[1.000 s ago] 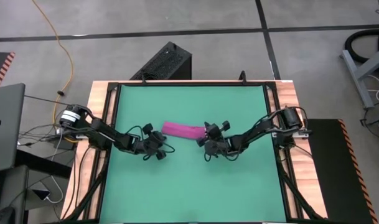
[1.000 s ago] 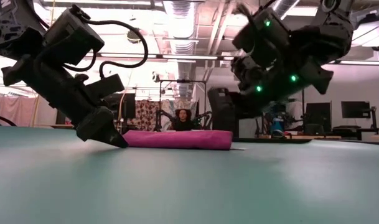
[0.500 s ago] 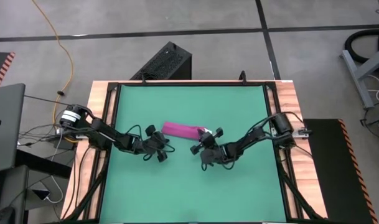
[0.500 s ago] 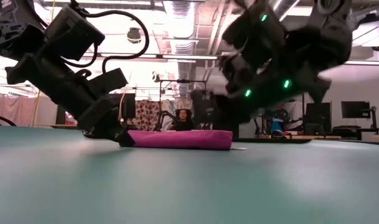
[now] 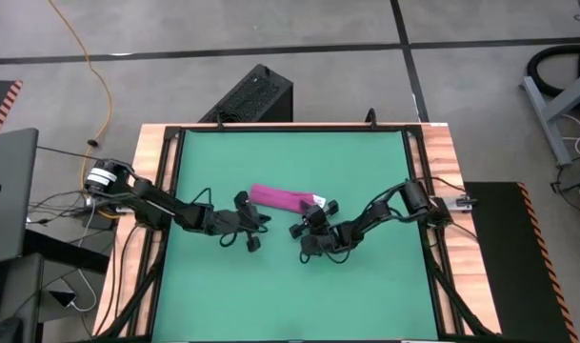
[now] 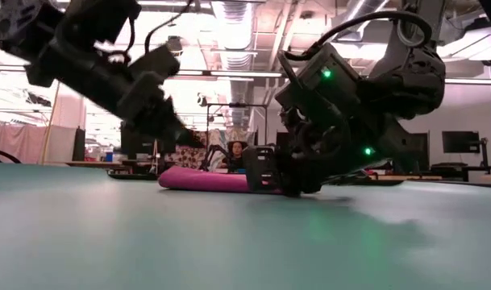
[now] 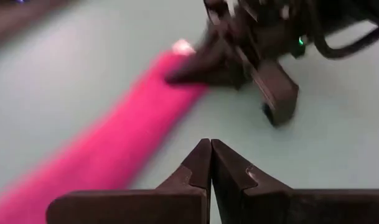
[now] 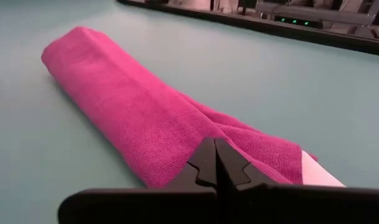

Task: Roll towel into tight, uniform cylinder
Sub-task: Roll the pink towel

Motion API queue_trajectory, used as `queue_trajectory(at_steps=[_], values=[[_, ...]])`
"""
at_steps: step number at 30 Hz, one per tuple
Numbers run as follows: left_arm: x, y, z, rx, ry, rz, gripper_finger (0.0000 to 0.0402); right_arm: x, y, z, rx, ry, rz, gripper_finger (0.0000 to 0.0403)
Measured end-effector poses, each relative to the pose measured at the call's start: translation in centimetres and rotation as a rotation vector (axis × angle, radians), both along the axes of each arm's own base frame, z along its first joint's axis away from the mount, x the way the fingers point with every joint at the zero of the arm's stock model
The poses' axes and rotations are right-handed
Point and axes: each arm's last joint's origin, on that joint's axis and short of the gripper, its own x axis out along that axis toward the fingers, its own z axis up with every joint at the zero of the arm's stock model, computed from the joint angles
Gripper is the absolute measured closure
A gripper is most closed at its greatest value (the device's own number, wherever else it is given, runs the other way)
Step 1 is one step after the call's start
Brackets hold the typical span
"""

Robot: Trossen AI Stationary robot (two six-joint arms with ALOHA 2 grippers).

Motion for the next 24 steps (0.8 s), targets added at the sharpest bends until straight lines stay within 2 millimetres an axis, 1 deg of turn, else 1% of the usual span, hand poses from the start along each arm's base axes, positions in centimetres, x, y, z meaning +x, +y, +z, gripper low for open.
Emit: queue_trajectory(at_steps=[2, 4, 5, 7, 10, 14, 16, 19, 24], values=[[0.4, 0.3, 0.8, 0.124, 0.000, 0.035, 0.0401, 0.1, -0.2, 0.0, 0.004, 0.029, 0.016, 0.0396], [0.7, 1.3, 1.2, 0.235, 0.012, 0.098, 0.0401, 0.1, -0.3, 0.5, 0.004, 0.043, 0.024, 0.0396], [0.8, 2.0, 1.3, 0.262, 0.022, 0.120, 0.0401, 0.1, -0.3, 0.5, 0.008, 0.057, 0.036, 0.0396], [0.9, 3.5, 1.2, 0.254, 0.042, 0.132, 0.0401, 0.0, -0.3, 0.7, 0.004, 0.067, 0.044, 0.0396], [0.5, 5.5, 0.3, 0.173, 0.060, 0.125, 0.0401, 0.1, -0.3, 0.9, 0.004, 0.083, 0.059, 0.0396], [-0.3, 6.9, -1.5, 0.109, 0.119, 0.179, 0.0401, 0.0, -0.3, 0.8, 0.004, 0.086, 0.059, 0.0396], [-0.4, 7.1, -2.4, 0.086, 0.150, 0.191, 0.0401, 0.0, -0.3, 0.8, 0.005, 0.092, 0.060, 0.0396], [-0.4, 6.9, -3.7, 0.051, 0.189, 0.179, 0.0401, -0.1, -0.2, 0.7, 0.004, 0.098, 0.063, 0.0396], [-0.3, 6.0, -4.6, 0.006, 0.211, 0.163, 0.0401, -0.2, -0.2, 0.6, 0.008, 0.118, 0.066, 0.0395]])
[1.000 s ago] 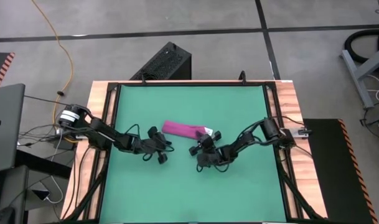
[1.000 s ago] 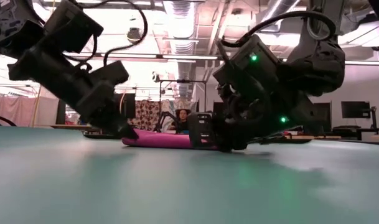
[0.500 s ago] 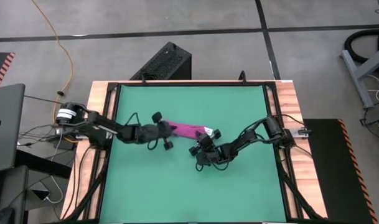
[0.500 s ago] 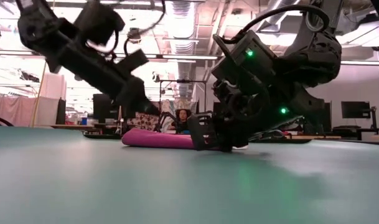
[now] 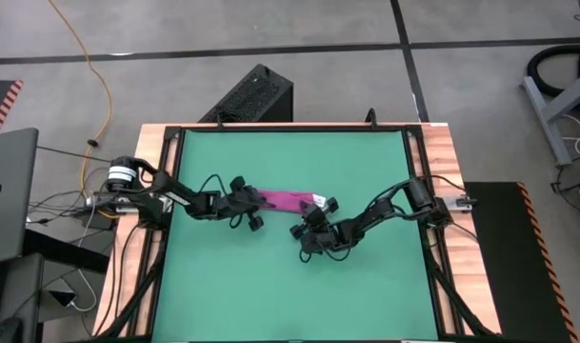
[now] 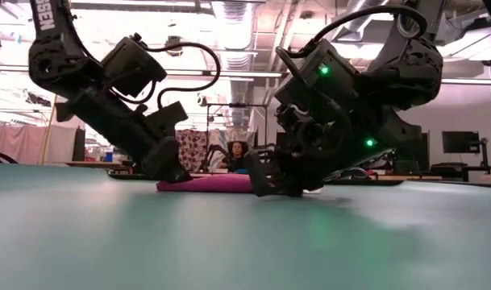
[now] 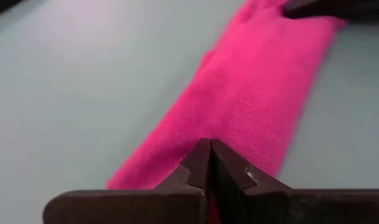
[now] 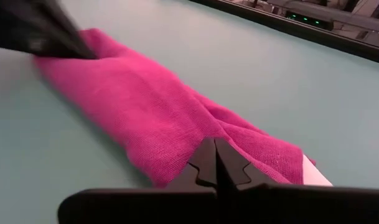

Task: Roll towel into tight, uniform cylinder
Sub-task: Roll the pink towel

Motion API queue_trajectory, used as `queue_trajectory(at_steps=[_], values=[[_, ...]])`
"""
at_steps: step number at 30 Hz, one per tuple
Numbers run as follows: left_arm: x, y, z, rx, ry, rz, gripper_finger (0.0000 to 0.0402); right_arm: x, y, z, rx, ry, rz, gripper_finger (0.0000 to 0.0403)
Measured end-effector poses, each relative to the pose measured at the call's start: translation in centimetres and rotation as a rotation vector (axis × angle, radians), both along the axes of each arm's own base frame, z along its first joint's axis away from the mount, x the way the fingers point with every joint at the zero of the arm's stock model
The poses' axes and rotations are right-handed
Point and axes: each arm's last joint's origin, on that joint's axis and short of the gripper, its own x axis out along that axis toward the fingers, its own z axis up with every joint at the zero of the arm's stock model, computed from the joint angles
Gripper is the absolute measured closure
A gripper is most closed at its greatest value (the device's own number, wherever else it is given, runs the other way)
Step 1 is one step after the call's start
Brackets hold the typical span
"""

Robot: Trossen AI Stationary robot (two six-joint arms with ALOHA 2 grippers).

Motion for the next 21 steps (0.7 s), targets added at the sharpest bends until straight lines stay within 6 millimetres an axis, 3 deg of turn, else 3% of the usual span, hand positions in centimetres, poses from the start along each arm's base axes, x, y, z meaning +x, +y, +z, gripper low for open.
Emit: queue_trajectory(at_steps=[11, 18, 21], values=[[-0.2, -2.5, -0.3, -0.078, 0.014, -0.050, 0.0401, -0.7, -1.0, -0.3, 0.082, 0.120, 0.021, 0.0394], [-0.2, -2.7, -0.2, -0.058, 0.007, -0.042, 0.0401, -0.6, -0.9, -0.2, 0.079, 0.100, 0.011, 0.0394], [0.2, -2.7, 0.3, -0.052, -0.017, -0.057, 0.0401, -0.6, -0.6, 1.0, 0.043, 0.077, 0.013, 0.0394]])
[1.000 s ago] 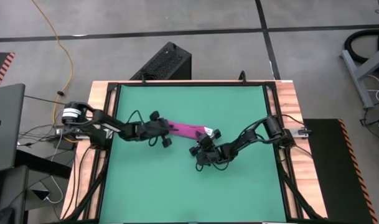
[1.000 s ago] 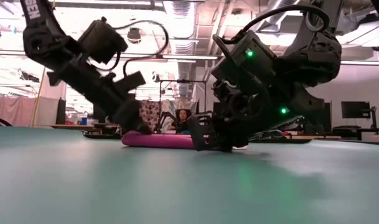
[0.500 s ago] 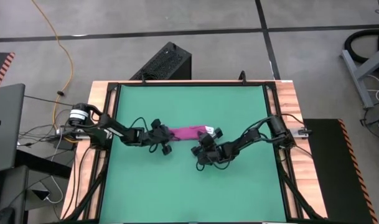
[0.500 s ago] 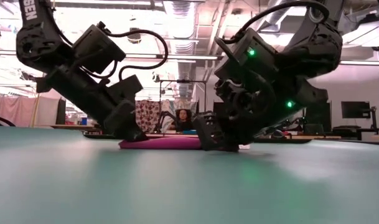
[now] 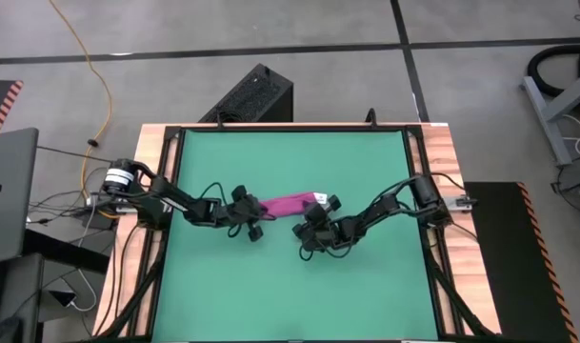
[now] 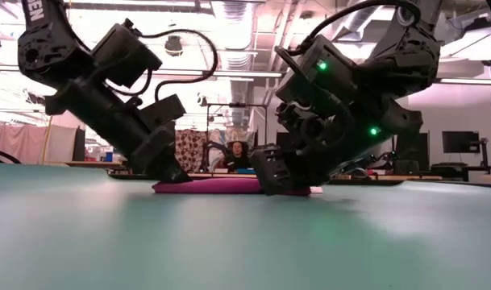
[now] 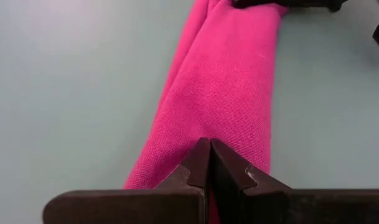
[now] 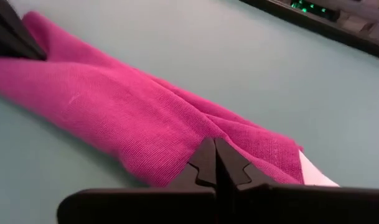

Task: Roll towel into tight, uniform cylinder
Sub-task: Roll the pink towel, then return to Home Position

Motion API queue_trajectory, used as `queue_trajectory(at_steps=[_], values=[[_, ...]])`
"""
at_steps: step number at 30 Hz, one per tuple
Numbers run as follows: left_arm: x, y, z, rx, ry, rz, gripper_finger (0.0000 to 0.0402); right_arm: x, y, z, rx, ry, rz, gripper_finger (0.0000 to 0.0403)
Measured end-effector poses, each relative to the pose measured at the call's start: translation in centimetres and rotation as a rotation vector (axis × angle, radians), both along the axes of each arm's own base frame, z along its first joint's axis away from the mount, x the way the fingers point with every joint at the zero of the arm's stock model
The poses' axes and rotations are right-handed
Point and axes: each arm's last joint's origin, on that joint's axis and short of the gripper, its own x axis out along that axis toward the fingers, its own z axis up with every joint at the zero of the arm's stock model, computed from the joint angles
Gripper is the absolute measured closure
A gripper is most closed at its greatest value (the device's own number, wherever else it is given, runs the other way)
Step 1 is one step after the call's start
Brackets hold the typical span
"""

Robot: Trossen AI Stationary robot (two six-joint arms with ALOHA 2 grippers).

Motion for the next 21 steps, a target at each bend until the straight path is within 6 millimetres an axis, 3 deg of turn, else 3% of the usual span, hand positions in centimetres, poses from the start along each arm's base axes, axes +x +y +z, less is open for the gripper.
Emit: queue_trajectory(at_steps=[7, 14, 17, 21], values=[[0.9, -0.1, 2.4, 0.008, -0.064, -0.037, 0.0401, -0.3, -0.1, 4.7, -0.036, 0.019, 0.076, 0.0394], [-0.3, 0.1, 5.6, 0.051, -0.091, -0.009, 0.0401, -1.2, -0.3, 10.1, -0.073, -0.042, 0.102, 0.0394], [-1.3, 0.2, 7.6, 0.077, -0.132, 0.007, 0.0401, -1.9, -0.4, 12.7, -0.106, -0.081, 0.137, 0.0394], [-3.1, -0.5, 11.7, 0.141, -0.301, -0.126, 0.0401, -3.9, -0.6, 15.5, -0.118, -0.077, 0.270, 0.0394]])
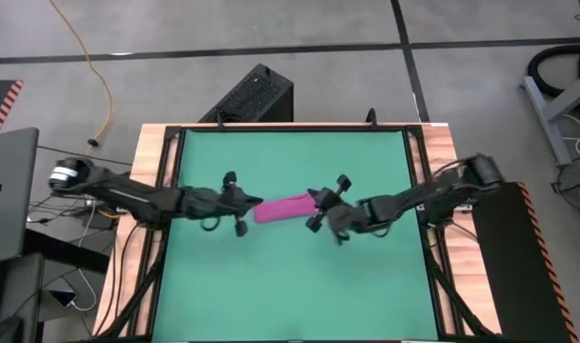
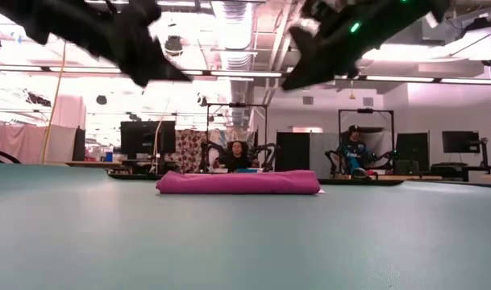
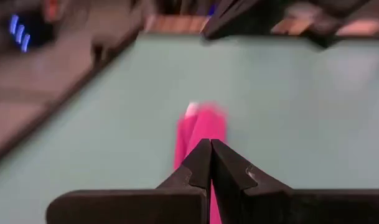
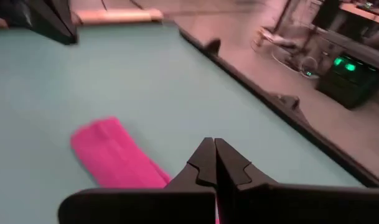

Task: Roll towel into tight, uniform cylinder
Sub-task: Return to Home Position

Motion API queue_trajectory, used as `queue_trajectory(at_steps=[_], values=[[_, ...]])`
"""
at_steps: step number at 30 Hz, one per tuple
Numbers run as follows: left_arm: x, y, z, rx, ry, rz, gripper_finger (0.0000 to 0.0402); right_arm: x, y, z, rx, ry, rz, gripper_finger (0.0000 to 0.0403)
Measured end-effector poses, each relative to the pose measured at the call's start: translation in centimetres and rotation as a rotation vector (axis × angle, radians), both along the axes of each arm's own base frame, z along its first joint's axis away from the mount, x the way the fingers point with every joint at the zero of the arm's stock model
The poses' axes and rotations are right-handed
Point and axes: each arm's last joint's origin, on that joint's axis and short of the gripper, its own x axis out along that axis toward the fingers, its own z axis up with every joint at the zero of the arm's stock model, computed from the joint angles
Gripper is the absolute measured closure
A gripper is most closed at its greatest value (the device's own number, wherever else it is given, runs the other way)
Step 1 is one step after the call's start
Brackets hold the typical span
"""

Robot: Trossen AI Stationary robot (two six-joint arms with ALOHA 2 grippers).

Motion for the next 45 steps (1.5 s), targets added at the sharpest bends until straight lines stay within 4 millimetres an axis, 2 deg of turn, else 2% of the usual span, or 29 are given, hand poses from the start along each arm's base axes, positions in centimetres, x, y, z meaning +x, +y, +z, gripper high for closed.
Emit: queue_trajectory(at_steps=[5, 8, 11, 16, 20, 29, 32, 35, 39, 42, 45], values=[[-3.9, 0.7, 4.3, 0.097, -0.204, -0.057, 0.0402, -4.9, -0.7, 3.5, -0.021, -0.158, 0.060, 0.0394], [-6.6, 1.5, 5.4, 0.099, -0.314, -0.070, 0.0401, -8.2, -0.9, 4.3, -0.061, -0.268, 0.227, 0.0394], [-9.0, 1.9, 5.0, 0.093, -0.398, -0.131, 0.0401, -11.4, -1.4, 3.9, -0.053, -0.422, 0.418, 0.0395], [-11.0, 2.3, 3.5, 0.010, -0.477, -0.254, 0.0401, -15.0, -3.1, 1.7, 0.004, -0.550, 0.421, 0.0395], [-11.7, 2.7, 2.4, -0.034, -0.477, -0.283, 0.0402, -16.8, -3.5, 0.8, -0.036, -0.616, 0.534, 0.0395], [-12.4, 3.8, 1.9, -0.072, -0.449, -0.238, 0.0401, -21.4, -5.0, 1.6, -0.095, -0.722, 0.386, 0.0395], [-12.6, 4.1, 1.7, -0.069, -0.432, -0.198, 0.0401, -22.6, -5.2, 1.0, -0.093, -0.702, 0.344, 0.0395], [-12.9, 4.3, 1.4, -0.066, -0.427, -0.183, 0.0401, -22.7, -5.2, 0.8, -0.084, -0.668, 0.344, 0.0395], [-13.2, 4.5, -0.4, -0.067, -0.458, -0.138, 0.0401, -22.2, -5.3, -0.4, -0.057, -0.551, 0.317, 0.0395], [-13.3, 4.6, -2.6, -0.100, -0.478, -0.117, 0.0401, -22.2, -5.3, -0.7, -0.034, -0.535, 0.298, 0.0395], [-13.5, 4.5, -3.3, -0.136, -0.433, -0.098, 0.0402, -22.2, -5.2, -1.3, -0.002, -0.483, 0.304, 0.0394]])
